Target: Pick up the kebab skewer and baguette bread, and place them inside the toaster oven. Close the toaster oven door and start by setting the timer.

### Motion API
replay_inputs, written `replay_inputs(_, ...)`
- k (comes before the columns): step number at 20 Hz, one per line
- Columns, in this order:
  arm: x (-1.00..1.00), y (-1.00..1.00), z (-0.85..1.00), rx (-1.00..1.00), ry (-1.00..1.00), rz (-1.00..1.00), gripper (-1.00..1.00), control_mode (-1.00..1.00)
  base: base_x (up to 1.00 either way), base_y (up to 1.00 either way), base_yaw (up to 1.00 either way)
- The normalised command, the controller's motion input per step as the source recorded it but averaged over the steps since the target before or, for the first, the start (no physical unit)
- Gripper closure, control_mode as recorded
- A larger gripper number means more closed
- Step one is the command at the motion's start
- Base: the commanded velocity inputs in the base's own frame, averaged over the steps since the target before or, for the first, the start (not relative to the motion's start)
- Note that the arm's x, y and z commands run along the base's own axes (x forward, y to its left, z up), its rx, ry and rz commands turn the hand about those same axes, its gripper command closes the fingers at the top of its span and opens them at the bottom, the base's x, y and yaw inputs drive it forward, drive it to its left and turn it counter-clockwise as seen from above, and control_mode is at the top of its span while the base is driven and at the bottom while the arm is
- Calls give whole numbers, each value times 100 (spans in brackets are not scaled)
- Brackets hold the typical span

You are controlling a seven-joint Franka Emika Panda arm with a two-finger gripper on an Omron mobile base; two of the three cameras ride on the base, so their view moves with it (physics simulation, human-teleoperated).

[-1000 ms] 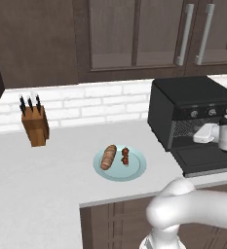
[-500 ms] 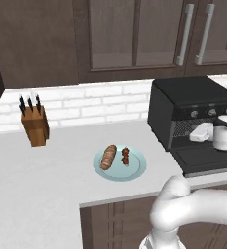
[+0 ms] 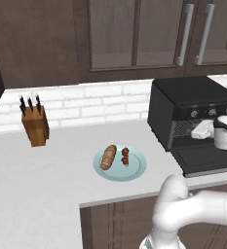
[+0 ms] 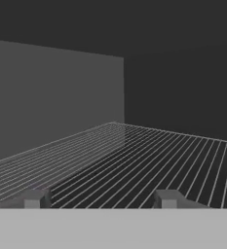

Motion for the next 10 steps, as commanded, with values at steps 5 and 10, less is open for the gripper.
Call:
replay_inputs(5, -7, -16, -72, 0, 2, -3, -100, -100, 0, 0, 0)
replay_inputs(10, -55, -29, -69, -2, 7, -5, -100, -100, 0, 0, 0)
